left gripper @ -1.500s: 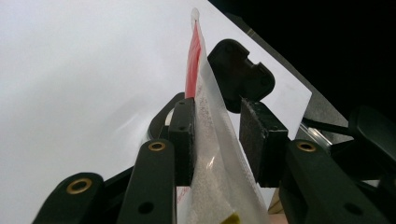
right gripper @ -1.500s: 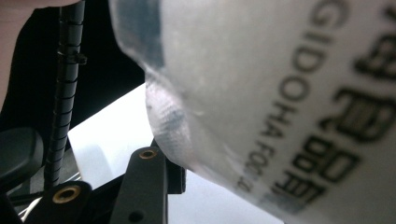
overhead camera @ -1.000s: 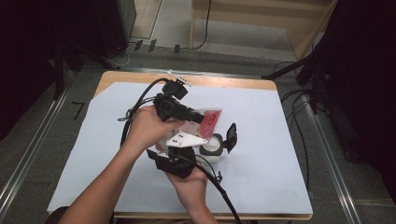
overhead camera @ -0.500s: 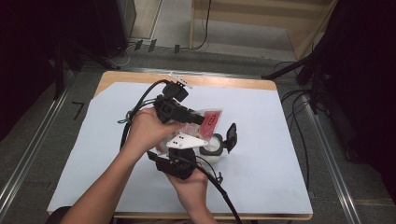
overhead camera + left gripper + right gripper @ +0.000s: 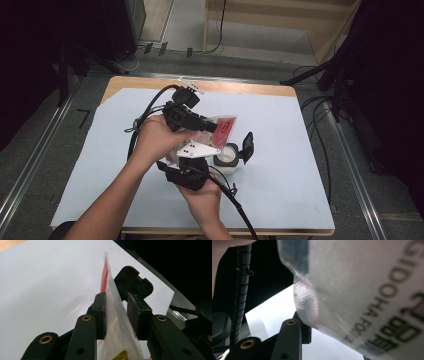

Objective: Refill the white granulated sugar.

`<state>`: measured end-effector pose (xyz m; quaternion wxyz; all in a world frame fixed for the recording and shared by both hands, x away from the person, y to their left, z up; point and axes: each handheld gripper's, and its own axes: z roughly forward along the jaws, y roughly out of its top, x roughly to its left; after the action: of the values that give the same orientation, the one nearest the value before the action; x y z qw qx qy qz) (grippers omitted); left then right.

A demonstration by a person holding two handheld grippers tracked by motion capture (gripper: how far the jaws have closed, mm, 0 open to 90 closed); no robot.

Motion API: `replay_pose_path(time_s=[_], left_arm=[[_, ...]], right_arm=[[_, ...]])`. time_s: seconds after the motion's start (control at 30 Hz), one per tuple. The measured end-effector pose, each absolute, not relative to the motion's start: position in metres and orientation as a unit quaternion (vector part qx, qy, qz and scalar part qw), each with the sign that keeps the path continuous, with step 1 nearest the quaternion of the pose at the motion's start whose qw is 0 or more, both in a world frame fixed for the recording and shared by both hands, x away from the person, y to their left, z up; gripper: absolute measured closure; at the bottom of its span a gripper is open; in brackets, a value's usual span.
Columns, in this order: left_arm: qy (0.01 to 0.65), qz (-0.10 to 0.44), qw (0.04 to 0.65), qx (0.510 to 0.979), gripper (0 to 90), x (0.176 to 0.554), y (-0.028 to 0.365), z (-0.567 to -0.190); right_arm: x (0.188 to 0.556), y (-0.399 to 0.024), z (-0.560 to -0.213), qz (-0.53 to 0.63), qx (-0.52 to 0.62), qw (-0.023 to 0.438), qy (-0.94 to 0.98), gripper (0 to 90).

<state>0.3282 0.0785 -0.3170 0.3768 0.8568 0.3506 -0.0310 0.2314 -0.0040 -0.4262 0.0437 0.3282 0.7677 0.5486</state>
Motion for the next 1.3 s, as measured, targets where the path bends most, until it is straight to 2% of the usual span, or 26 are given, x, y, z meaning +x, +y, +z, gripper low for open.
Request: replay_pose_path(time_s=[1.3], left_arm=[[0.353, -0.032, 0.373, 0.857, 69.6, 0.3258, 0.079, -0.3189]], right_arm=[[0.2285, -0.0039, -0.4271, 0.543, 0.327, 0.043, 0.772, 63.8]])
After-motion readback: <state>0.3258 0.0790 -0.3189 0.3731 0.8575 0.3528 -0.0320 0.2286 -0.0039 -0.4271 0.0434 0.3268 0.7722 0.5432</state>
